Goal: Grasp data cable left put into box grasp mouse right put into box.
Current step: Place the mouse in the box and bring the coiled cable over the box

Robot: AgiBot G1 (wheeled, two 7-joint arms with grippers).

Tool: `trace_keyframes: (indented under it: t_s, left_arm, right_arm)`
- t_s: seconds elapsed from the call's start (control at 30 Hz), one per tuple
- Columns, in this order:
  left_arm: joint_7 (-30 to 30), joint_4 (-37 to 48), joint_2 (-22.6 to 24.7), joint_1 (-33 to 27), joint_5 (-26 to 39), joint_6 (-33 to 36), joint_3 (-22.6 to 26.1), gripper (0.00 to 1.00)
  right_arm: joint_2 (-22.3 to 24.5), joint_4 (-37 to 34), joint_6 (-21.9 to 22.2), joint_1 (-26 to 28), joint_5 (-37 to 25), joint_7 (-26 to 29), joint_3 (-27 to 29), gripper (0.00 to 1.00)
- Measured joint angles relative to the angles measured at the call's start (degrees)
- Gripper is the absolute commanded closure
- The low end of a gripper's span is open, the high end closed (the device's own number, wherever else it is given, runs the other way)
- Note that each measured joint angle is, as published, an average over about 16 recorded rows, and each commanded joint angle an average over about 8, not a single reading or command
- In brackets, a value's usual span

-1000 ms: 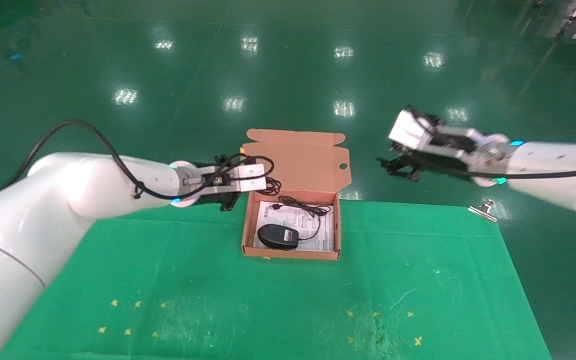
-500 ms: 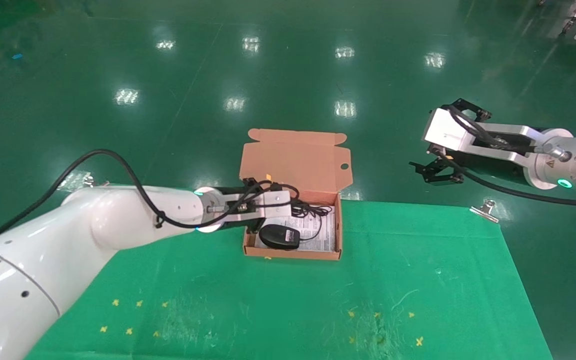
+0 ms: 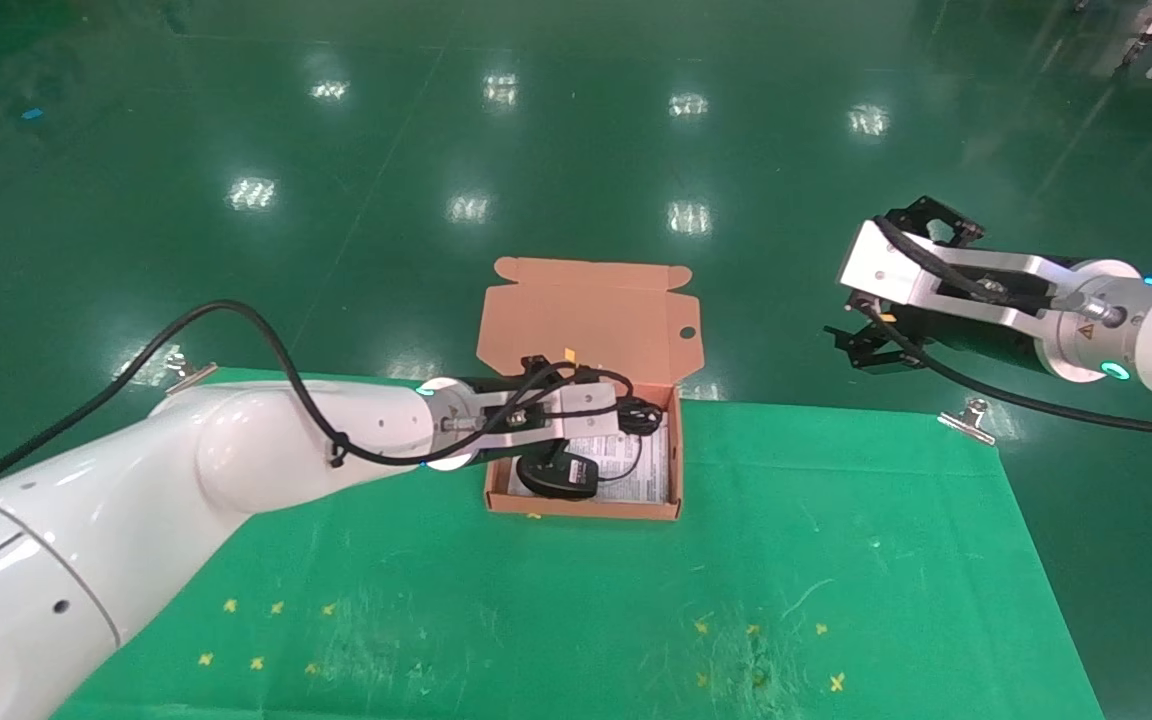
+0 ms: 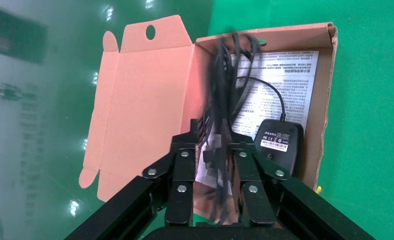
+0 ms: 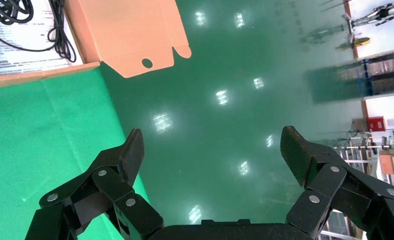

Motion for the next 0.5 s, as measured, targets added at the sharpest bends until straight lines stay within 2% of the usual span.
trace_keyframes:
  t_s: [0.5]
  left_arm:
    - [-1.5, -1.7, -1.8, -1.8, 1.0, -1.2, -0.7, 0.00]
  right_arm:
    - [-1.9, -1.4, 1.2, 1.2, -0.4, -1.4, 0.3, 0.00]
